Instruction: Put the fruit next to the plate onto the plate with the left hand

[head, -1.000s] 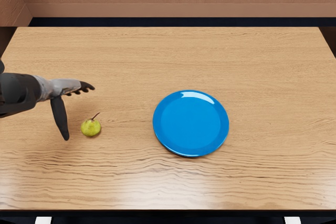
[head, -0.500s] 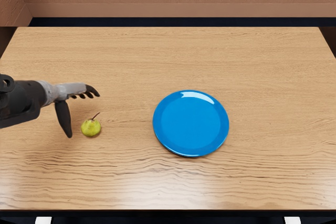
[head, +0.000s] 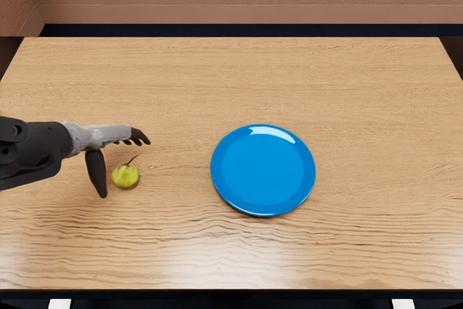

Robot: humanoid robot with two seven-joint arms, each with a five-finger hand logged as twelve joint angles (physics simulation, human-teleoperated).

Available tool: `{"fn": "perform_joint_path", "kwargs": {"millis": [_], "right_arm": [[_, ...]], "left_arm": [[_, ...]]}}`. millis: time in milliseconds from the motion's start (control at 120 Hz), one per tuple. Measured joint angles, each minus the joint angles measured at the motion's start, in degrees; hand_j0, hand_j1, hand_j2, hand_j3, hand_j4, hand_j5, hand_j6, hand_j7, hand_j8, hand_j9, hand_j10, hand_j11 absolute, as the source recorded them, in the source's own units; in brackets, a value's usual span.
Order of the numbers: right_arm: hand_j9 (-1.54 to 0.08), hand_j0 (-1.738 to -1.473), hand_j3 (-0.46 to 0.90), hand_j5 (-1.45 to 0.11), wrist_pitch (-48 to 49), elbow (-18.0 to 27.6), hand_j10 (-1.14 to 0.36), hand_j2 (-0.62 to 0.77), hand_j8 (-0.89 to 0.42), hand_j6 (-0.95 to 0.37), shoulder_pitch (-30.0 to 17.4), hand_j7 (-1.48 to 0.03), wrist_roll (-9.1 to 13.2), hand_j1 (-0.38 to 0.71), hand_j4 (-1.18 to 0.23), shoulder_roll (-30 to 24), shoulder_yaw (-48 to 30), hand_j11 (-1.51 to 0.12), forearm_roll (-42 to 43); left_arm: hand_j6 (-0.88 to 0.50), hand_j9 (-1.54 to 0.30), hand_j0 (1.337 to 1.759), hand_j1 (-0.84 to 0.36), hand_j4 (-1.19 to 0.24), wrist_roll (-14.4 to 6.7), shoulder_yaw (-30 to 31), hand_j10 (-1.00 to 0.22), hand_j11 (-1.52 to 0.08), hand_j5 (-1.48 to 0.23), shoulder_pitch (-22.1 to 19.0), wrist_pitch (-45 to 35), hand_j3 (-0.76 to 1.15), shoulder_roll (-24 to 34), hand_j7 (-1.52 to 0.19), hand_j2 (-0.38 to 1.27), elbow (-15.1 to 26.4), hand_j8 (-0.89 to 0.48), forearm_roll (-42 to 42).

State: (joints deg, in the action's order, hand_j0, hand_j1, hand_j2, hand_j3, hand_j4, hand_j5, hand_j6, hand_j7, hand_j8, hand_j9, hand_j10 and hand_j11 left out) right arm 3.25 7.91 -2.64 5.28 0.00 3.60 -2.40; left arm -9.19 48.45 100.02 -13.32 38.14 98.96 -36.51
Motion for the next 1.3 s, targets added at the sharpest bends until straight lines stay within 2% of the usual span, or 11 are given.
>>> {"fn": "perform_joint_path", "kwargs": {"millis": [217, 450, 850, 1300], "right_arm": [[-0.03, -1.658, 0.0, -0.03, 0.0, 0.0, -0.02, 0.0, -0.02, -0.02, 0.0, -0.03, 0.01, -0.32, -0.02, 0.0, 0.0, -0.03, -0.02], [-0.03, -1.658, 0.0, -0.03, 0.0, 0.0, -0.02, 0.0, -0.02, -0.02, 0.0, -0.03, 0.0, -0.32, -0.02, 0.0, 0.0, -0.03, -0.03], [-0.03, -1.658, 0.0, -0.03, 0.0, 0.0, -0.02, 0.0, -0.02, -0.02, 0.0, -0.03, 0.03, -0.32, -0.02, 0.0, 0.0, -0.03, -0.02], [-0.03, -1.658, 0.0, -0.03, 0.0, 0.0, -0.02, 0.0, -0.02, -0.02, 0.0, -0.03, 0.01, -0.32, -0.02, 0.0, 0.0, -0.03, -0.01]], "left_arm": [[-0.23, -0.29, 1.658, 0.08, -0.23, 2.38, 0.05, -0.23, -0.29, -0.29, -0.27, 0.71, 0.0, 0.32, -0.29, 0.05, 0.0, -0.23, -1.73], [-0.32, -0.42, 1.658, -0.03, -0.32, 3.33, 0.06, -0.32, -0.42, -0.42, -0.99, 1.6, 0.0, 0.88, -0.42, 0.06, 0.0, -0.32, -2.97], [-0.36, -0.47, 1.658, -0.08, -0.36, 3.33, 0.06, -0.36, -0.47, -0.47, -2.02, 1.67, 0.0, 1.67, -0.47, 0.07, -0.2, -0.36, -3.02], [-0.37, -0.48, 1.658, -0.1, -0.37, 1.87, 0.07, -0.37, -0.48, -0.48, -3.23, 0.23, 0.0, 1.38, -0.48, 0.08, -0.59, -0.37, -2.41]]}}
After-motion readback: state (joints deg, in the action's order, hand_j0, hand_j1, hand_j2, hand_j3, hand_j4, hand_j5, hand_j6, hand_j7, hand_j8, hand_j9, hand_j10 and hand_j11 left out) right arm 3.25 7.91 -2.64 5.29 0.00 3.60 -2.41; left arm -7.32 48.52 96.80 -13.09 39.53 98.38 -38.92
